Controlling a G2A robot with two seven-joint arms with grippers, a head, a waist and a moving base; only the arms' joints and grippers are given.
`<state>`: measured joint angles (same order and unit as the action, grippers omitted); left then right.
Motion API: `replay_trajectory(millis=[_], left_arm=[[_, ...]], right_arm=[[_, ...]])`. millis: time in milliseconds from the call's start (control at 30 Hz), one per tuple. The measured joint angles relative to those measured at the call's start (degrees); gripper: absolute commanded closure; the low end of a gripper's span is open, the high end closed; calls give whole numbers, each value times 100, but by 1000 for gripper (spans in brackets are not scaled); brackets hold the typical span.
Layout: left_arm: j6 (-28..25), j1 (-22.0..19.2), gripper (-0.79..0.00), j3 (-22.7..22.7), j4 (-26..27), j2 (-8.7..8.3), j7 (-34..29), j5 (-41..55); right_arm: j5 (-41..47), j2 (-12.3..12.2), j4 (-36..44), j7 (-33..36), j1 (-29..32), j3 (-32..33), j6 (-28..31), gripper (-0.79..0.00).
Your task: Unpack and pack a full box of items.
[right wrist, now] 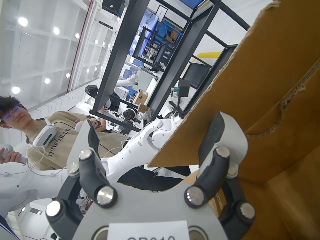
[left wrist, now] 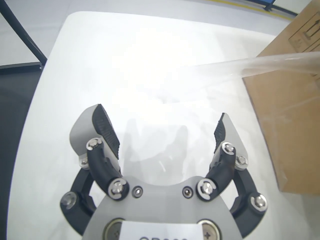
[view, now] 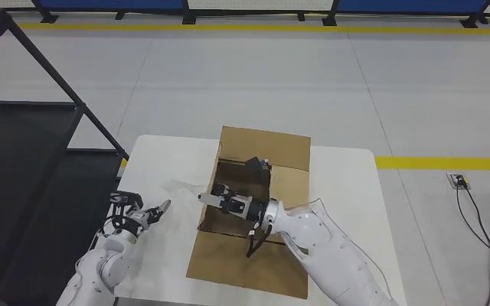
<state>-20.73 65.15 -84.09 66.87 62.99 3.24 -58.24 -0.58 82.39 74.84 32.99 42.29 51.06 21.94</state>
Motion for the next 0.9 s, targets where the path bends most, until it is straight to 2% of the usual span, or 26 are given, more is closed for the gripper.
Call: replay_trajectory(millis=[100,267,400,500,633,900], left_arm=[[-303,515,-785,-345,668,-65,116,230],[-1499,1399,-785,-881,1819,-193,405,198],[-2098,2053,-785,-1166,2651,-244,718,-35],[-2270,2327,-785,-1254,3023,-252,834,-7],[-2065,2359,-785,-1199,3255,-231,707,306],[-900,1937,-785,-852,3279,-150,112,829]], right_arm=[[7,76,-82,-38,-133,-183,-65,-785],[18,226,-274,-200,-384,-486,-129,-785],[-71,395,-568,-825,-576,-706,-82,-785],[-240,537,-869,-1417,-718,-879,-119,-785],[-226,716,-1282,-1678,-921,-1093,-131,-785],[-205,979,-1946,-1751,-1180,-1298,74,-785]])
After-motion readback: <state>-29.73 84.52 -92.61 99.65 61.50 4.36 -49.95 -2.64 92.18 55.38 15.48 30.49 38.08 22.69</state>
